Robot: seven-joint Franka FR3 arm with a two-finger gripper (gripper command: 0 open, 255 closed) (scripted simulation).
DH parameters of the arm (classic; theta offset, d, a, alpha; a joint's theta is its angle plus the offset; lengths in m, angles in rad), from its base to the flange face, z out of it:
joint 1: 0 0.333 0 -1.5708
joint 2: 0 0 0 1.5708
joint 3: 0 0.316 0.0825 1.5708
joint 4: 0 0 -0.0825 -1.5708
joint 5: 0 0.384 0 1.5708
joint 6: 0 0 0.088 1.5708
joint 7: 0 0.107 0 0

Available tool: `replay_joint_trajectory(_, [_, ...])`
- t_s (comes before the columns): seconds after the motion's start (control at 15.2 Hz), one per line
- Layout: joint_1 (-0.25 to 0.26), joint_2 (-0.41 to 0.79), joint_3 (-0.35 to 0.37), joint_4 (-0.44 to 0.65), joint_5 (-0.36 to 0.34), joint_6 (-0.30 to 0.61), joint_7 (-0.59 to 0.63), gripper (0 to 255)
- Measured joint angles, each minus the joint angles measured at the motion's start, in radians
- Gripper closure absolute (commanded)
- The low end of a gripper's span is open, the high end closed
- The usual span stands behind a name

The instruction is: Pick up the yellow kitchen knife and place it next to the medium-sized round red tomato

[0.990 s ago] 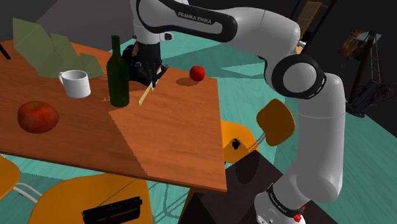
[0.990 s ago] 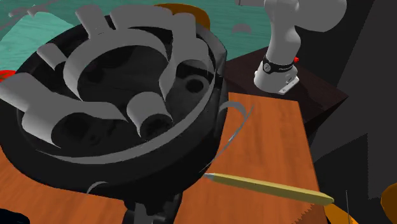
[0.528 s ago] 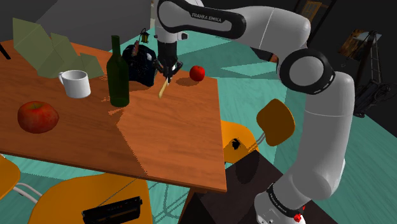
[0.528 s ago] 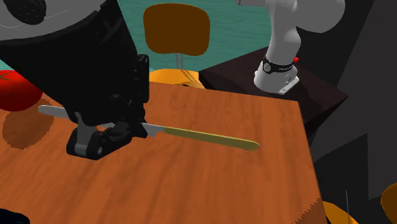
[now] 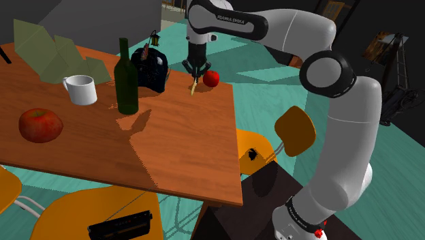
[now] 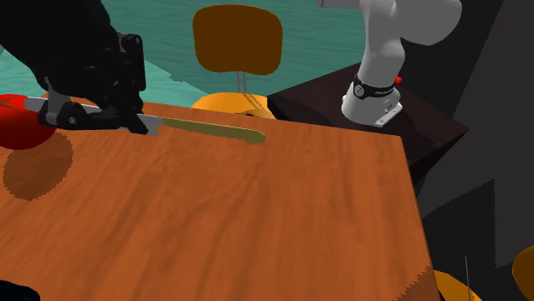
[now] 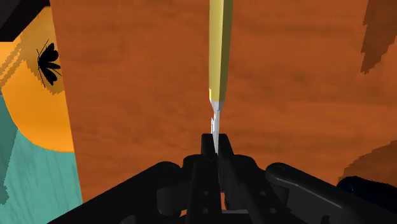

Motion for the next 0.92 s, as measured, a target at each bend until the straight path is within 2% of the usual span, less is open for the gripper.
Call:
replay_joint_trajectory(0.46, [-0.088,0.034,-0.038,0.052,-0.009,-0.002,-0.131,255])
replay_joint_trajectory(0.59, [-0.107,0.071,-0.052,0.113,-0.018,-0.020,-0.175,255])
replay_joint_trajectory(0.73, [-0.132,0.080,-0.061,0.130,-0.019,-0.023,-0.212,255])
replay_joint_trajectory(0.79, [-0.137,0.118,-0.071,0.196,-0.028,-0.046,-0.240,255])
replay_joint_trajectory(0.92, [-0.147,0.154,-0.081,0.249,-0.035,-0.060,-0.269,255])
